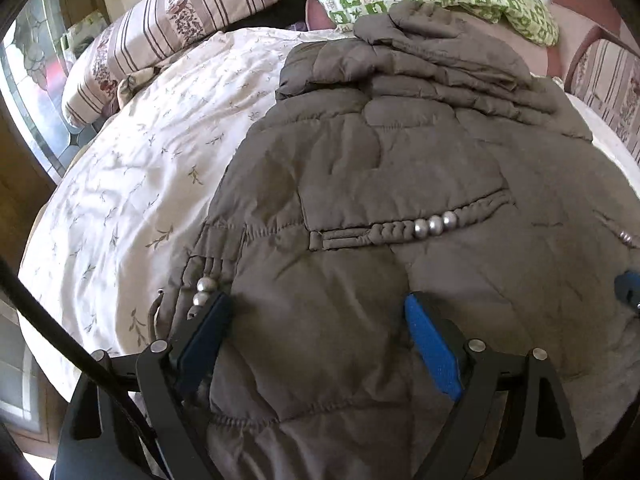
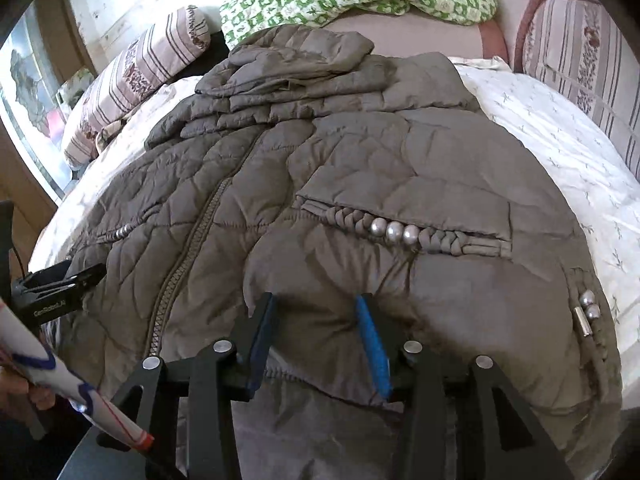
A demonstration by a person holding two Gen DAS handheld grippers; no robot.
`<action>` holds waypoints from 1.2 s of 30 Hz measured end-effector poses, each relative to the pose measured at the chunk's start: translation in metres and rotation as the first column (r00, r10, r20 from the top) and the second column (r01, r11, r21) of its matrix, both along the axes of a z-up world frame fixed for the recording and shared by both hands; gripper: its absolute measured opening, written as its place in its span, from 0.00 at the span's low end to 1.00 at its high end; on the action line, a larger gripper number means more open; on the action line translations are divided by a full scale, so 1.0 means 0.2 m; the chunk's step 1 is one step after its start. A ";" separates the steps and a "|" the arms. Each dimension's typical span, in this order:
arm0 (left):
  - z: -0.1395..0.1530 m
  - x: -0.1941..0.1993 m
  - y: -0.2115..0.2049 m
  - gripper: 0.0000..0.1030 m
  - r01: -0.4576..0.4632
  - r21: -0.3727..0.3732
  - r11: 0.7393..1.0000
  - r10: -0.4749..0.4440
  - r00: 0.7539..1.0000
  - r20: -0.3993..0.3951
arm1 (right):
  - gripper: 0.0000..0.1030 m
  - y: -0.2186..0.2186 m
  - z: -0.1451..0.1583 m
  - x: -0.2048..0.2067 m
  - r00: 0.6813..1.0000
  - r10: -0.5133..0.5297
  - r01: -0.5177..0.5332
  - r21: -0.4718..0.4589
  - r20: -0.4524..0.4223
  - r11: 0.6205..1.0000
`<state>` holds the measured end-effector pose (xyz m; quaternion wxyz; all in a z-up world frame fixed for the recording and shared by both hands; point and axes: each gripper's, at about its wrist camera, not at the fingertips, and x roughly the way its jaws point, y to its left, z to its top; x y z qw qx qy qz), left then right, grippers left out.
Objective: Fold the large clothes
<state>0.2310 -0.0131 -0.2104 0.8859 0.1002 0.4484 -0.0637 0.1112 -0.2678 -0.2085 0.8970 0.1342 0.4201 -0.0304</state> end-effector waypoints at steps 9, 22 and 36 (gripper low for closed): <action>-0.03 -0.02 -0.05 0.92 0.000 0.053 0.999 -0.004 0.997 0.072 | 0.54 0.04 -0.02 -0.02 0.998 0.036 -0.033 -0.065 0.044 0.997; -0.04 -0.07 -0.02 0.92 -0.010 0.028 1.000 0.007 0.994 0.106 | 0.65 0.04 -0.03 -0.06 0.996 0.058 -0.053 -0.075 0.063 0.996; 0.24 -0.21 0.34 0.91 -0.065 -0.169 0.983 0.073 0.996 0.041 | 0.70 -0.09 0.10 -0.33 0.991 0.042 -0.054 0.090 0.127 0.994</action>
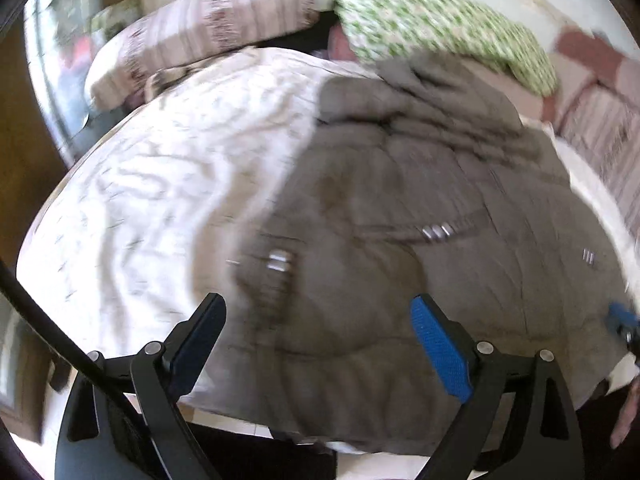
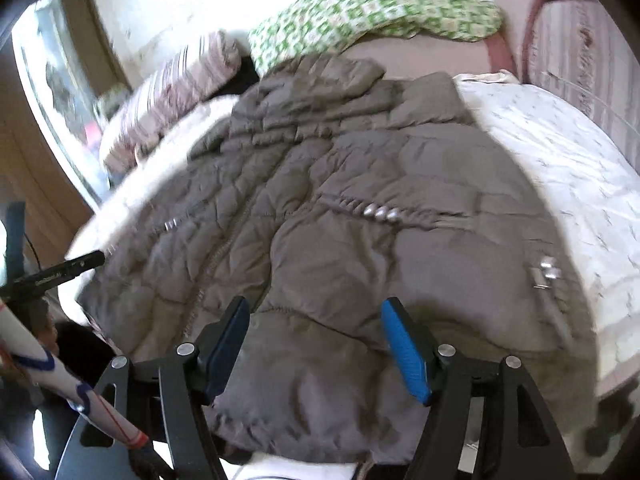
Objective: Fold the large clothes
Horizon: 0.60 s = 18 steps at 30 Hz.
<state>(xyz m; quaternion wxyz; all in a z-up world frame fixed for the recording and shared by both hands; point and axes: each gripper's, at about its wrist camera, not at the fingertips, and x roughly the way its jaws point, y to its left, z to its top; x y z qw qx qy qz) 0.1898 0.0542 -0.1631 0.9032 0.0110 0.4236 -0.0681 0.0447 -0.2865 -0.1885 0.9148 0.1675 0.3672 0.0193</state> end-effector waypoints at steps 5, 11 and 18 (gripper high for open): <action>-0.01 0.08 0.33 0.73 -0.119 -0.168 0.979 0.100 0.988 -0.116 | 0.72 -0.25 0.07 -0.16 0.986 -0.150 0.145 0.074 0.071 0.987; -0.13 0.09 0.40 0.67 -0.121 -0.267 0.956 0.064 0.976 -0.210 | 0.74 -0.61 -0.02 -0.30 0.929 -0.369 0.360 0.168 0.020 0.918; -0.20 0.07 0.34 0.67 -0.078 -0.305 0.949 0.008 0.974 -0.225 | 0.74 -0.74 -0.15 -0.33 0.918 -0.392 0.390 0.301 -0.056 0.870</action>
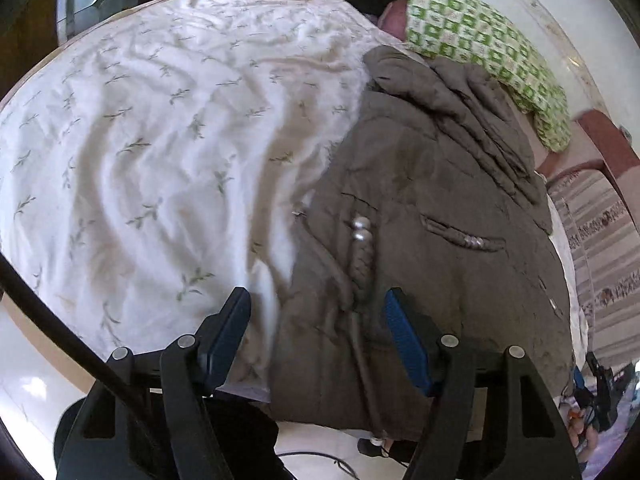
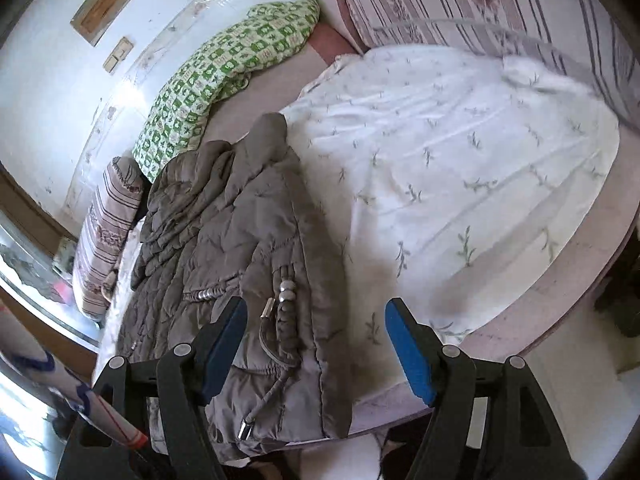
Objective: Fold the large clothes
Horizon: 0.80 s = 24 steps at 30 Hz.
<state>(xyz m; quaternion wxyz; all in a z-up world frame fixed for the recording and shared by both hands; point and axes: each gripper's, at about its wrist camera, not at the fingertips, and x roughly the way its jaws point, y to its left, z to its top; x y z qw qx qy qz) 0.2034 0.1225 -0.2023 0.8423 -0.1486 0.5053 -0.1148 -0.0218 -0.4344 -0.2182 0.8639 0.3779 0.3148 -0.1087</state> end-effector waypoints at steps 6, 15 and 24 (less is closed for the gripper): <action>-0.04 -0.11 -0.14 0.67 0.083 0.009 0.997 -0.083 0.996 0.030 | 0.74 -0.01 -0.04 0.01 1.000 0.015 -0.015 0.047 -0.002 0.999; -0.03 -0.17 -0.18 0.67 0.098 -0.089 0.991 -0.090 0.992 0.087 | 0.74 0.11 -0.18 0.04 0.996 0.091 -0.089 0.220 0.001 0.972; 0.03 -0.23 -0.31 0.65 0.097 0.097 0.991 -0.115 0.971 0.211 | 0.32 0.39 -0.08 0.02 0.988 0.147 -0.149 0.028 0.057 0.989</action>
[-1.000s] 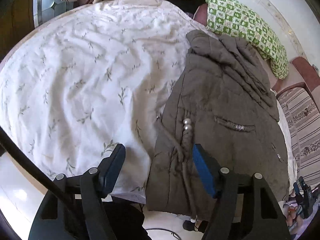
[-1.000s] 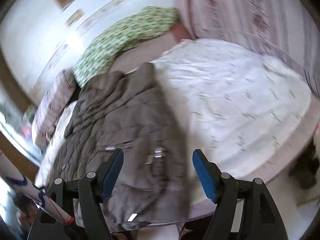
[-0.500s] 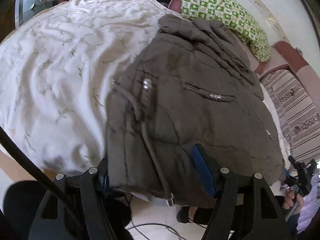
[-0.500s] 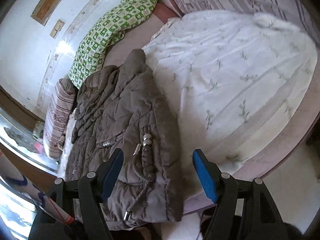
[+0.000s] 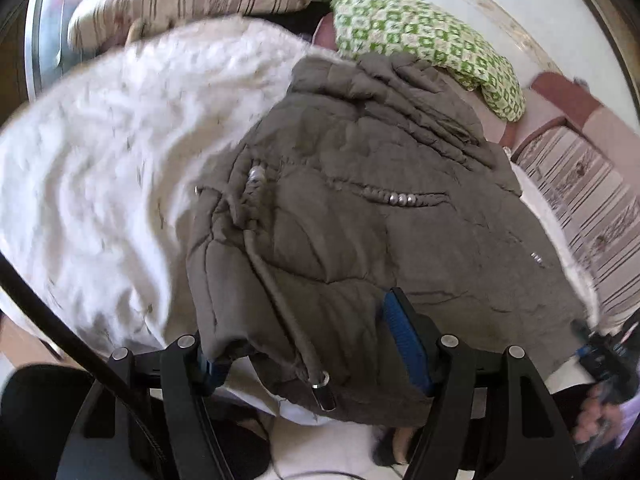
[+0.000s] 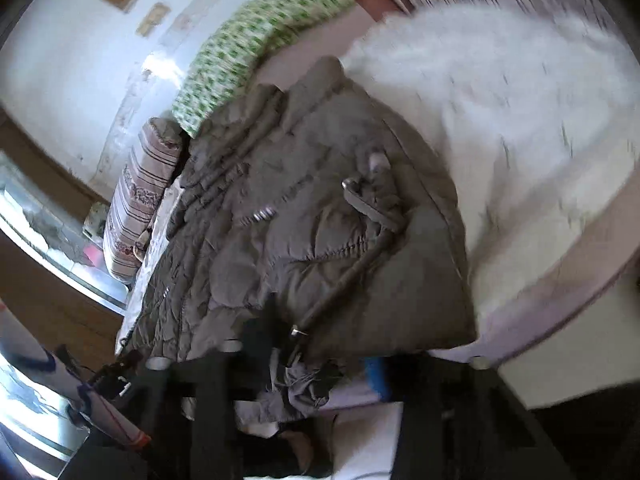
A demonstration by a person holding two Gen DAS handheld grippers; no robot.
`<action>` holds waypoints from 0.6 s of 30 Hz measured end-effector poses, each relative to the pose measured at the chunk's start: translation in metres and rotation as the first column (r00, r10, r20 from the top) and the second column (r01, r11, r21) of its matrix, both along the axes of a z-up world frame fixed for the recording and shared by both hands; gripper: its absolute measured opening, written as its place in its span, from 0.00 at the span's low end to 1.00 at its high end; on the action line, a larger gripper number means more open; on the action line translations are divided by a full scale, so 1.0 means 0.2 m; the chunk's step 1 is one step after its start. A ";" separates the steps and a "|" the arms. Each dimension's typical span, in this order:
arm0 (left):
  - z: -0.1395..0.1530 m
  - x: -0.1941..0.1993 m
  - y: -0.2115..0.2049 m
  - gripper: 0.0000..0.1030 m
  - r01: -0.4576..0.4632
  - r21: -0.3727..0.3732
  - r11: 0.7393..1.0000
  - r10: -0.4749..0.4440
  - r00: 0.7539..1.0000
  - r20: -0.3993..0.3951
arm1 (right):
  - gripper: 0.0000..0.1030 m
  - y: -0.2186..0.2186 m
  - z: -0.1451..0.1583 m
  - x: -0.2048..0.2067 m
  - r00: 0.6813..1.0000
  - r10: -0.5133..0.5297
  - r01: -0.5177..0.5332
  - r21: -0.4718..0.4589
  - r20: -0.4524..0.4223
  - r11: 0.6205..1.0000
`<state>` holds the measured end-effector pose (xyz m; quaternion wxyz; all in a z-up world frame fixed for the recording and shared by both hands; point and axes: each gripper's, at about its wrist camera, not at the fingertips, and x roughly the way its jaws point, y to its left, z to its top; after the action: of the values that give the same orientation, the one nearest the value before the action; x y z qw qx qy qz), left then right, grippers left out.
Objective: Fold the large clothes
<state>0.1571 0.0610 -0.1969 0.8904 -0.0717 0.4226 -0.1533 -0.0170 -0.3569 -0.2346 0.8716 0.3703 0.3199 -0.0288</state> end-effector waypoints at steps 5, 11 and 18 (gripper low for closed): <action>0.09 -0.05 -0.08 0.61 0.010 0.088 0.996 -0.022 0.989 0.144 | 0.36 0.05 0.08 0.05 1.000 0.006 -0.005 -0.144 0.003 0.990; -0.04 0.05 -0.05 0.67 -0.024 0.087 0.996 0.023 1.000 0.012 | 0.47 -0.04 -0.09 0.08 0.997 -0.006 0.007 0.017 -0.073 1.000; -0.09 0.06 -0.06 0.69 -0.036 0.123 0.992 0.036 0.999 0.001 | 0.29 0.03 -0.09 0.11 0.997 0.025 -0.029 -0.056 -0.066 0.998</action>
<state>0.1682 0.0482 -0.2154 0.8954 -0.0245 0.4305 -0.1109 0.0045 -0.3513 -0.2519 0.8712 0.3397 0.3523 -0.0383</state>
